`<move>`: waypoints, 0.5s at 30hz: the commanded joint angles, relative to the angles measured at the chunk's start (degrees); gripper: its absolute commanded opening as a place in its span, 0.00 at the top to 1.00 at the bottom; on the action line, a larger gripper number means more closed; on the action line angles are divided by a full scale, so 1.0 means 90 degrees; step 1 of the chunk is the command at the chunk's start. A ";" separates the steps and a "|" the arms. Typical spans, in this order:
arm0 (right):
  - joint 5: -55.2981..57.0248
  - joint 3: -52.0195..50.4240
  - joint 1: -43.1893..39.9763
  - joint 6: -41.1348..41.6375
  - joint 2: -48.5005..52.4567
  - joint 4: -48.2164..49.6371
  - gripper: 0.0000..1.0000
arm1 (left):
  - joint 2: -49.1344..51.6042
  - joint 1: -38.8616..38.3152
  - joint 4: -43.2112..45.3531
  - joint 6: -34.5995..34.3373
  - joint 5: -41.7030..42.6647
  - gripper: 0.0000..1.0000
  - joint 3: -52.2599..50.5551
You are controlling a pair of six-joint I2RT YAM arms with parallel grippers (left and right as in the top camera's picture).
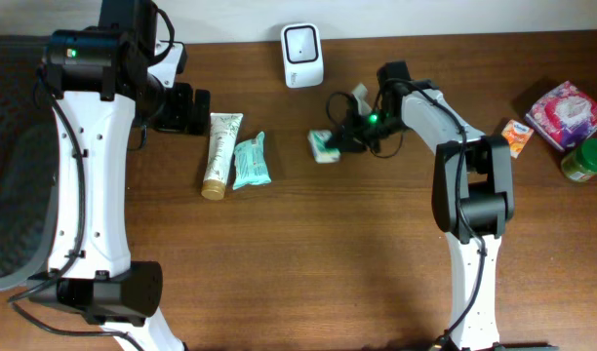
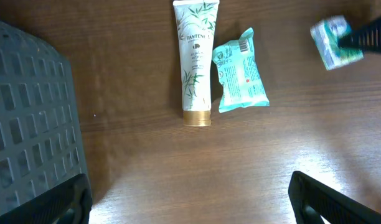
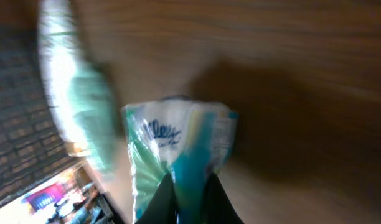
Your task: Scan the item barcode
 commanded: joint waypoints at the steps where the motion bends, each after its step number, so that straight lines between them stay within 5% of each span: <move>1: 0.1314 0.0080 -0.0267 -0.0085 -0.0104 -0.0376 0.93 | -0.0056 -0.0007 -0.0010 0.0075 -0.0041 0.01 0.0010; 5: 0.1634 0.1001 -0.0549 -0.0471 -0.0185 -0.1936 0.67 | -0.0056 -0.0007 -0.0007 0.0075 -0.0041 0.01 0.0012; 9: 0.3045 0.2059 -0.0299 -0.0471 -0.0233 -0.3351 0.62 | -0.0056 -0.0007 -0.0007 0.0075 -0.0041 0.01 0.0010; 15: 0.4226 0.2603 0.0600 -0.0342 -0.0233 -0.3468 0.55 | -0.0056 -0.0007 -0.0007 0.0075 -0.0041 0.01 0.0010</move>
